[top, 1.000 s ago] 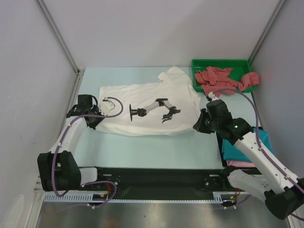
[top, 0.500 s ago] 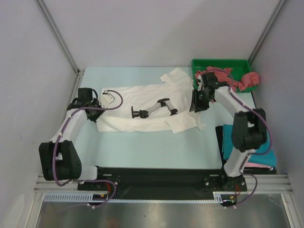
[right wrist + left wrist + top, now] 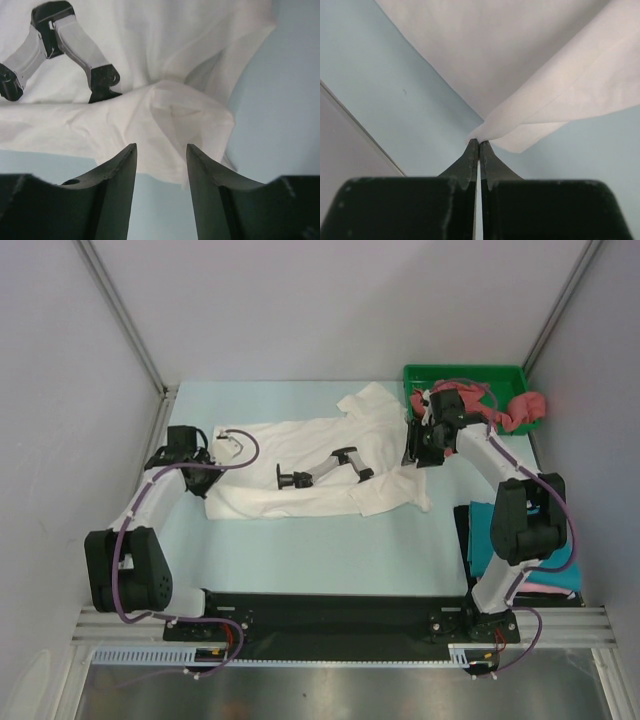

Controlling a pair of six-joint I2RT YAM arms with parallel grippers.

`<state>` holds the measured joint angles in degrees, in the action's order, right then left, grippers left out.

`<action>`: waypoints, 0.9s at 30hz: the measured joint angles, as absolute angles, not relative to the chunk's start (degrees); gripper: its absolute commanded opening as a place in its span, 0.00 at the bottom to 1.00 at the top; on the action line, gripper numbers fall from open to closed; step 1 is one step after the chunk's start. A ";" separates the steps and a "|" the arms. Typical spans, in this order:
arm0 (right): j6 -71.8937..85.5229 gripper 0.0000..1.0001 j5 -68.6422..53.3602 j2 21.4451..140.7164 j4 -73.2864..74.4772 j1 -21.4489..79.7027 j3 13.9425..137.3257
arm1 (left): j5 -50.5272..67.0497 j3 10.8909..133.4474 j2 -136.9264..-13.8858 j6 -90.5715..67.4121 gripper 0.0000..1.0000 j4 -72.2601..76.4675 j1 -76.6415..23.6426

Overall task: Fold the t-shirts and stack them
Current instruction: Flatten the tshirt out

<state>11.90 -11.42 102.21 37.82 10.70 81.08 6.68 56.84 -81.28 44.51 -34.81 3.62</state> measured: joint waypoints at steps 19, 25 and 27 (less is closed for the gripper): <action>12.16 0.00 -11.20 101.19 36.86 11.86 71.48 | 6.66 55.99 -78.87 44.64 0.00 -35.70 3.62; 13.96 0.00 -10.13 90.48 42.48 11.94 61.17 | 6.11 55.29 -76.97 47.18 0.00 -38.79 4.08; 15.42 0.00 -10.87 83.59 46.11 11.97 57.19 | 5.69 55.11 -75.53 49.28 0.00 -41.23 5.21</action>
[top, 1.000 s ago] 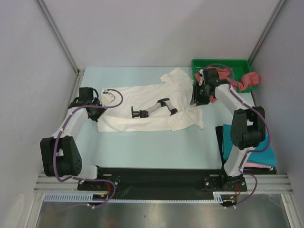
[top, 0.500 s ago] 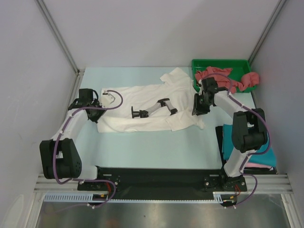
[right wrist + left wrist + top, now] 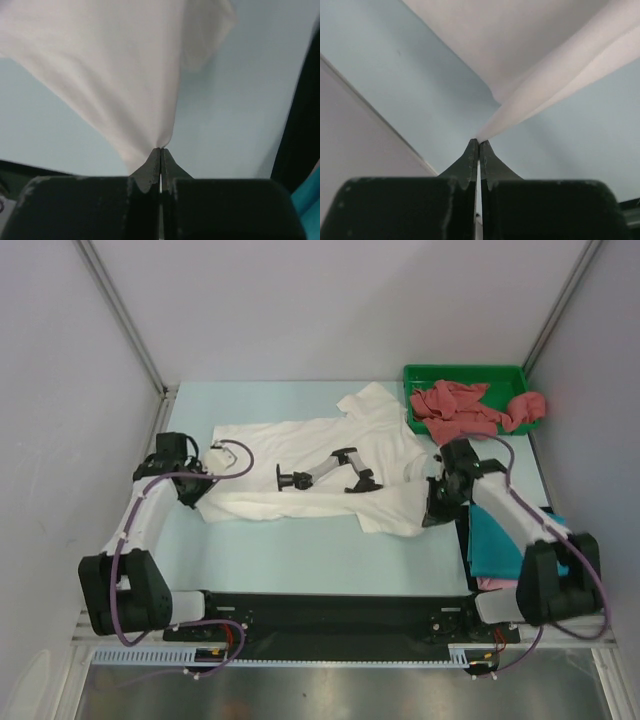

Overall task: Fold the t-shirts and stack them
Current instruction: Flatten the tshirt out

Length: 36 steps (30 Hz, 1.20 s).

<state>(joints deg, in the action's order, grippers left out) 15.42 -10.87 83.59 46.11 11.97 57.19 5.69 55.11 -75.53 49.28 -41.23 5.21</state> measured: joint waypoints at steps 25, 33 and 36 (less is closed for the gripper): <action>29.30 0.00 -24.49 83.61 57.65 10.87 76.01 | 3.36 62.52 -74.91 51.48 0.00 -47.40 11.38; 36.93 0.00 -30.15 127.26 45.69 6.98 148.57 | 2.87 99.77 -92.55 37.17 0.00 -35.05 9.04; 45.74 0.00 -32.60 124.97 31.53 3.66 147.41 | 1.30 109.58 -93.78 33.28 0.00 -31.29 8.71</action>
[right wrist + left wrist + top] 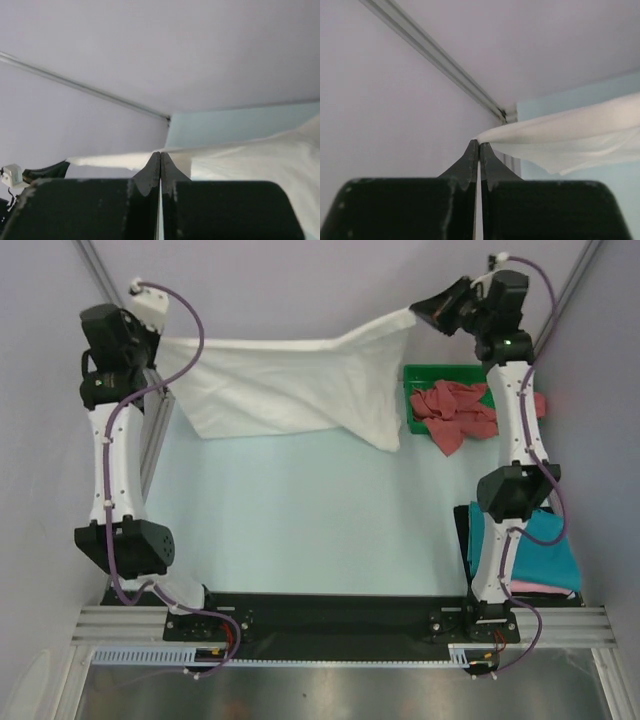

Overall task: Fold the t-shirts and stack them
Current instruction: Flatten the tshirt out, then fold the tshirt

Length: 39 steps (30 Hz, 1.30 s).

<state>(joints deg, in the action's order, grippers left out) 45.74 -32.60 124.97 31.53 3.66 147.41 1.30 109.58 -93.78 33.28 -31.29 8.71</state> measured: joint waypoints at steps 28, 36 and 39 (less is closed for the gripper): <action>34.85 0.00 -25.41 55.57 40.45 6.66 57.43 | 7.88 66.28 -66.37 54.41 0.02 -44.14 16.64; 41.52 0.00 -20.80 42.59 56.12 13.15 41.60 | 3.57 58.22 -65.95 63.51 0.03 -64.18 17.30; 43.20 0.00 -20.38 40.69 59.81 15.09 40.45 | 2.07 57.63 -65.82 65.63 0.02 -69.10 17.34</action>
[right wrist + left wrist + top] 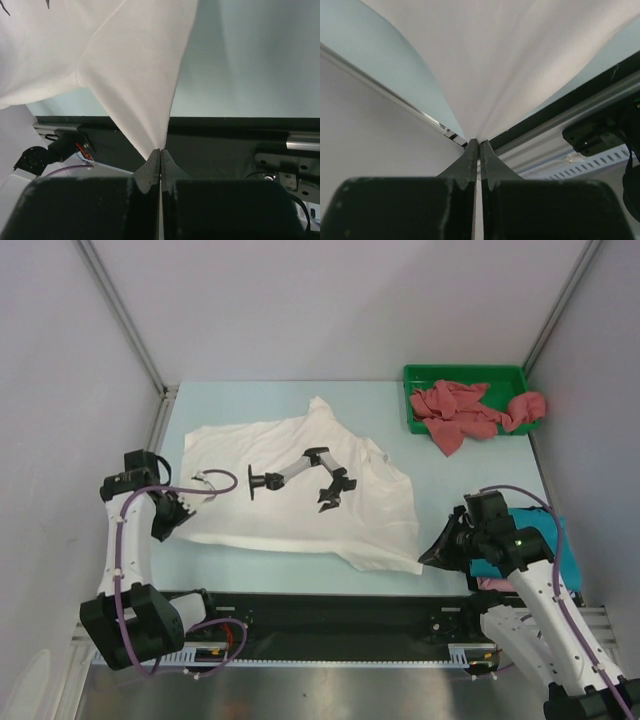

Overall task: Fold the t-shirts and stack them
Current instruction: Fold the tshirt

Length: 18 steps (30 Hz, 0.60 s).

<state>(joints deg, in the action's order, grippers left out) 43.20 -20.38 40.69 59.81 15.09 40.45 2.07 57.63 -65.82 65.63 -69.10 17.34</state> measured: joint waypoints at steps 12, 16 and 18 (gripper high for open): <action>36.51 0.00 -17.34 71.57 42.78 16.34 48.86 | 2.70 56.69 -70.35 62.83 0.08 -56.86 17.10; 32.32 0.00 -16.29 86.39 35.51 16.34 61.71 | 3.70 56.69 -75.18 59.66 0.09 -49.06 16.53; 30.30 0.00 -15.97 93.36 32.14 16.34 69.04 | 3.77 56.69 -77.36 58.46 0.09 -45.89 16.23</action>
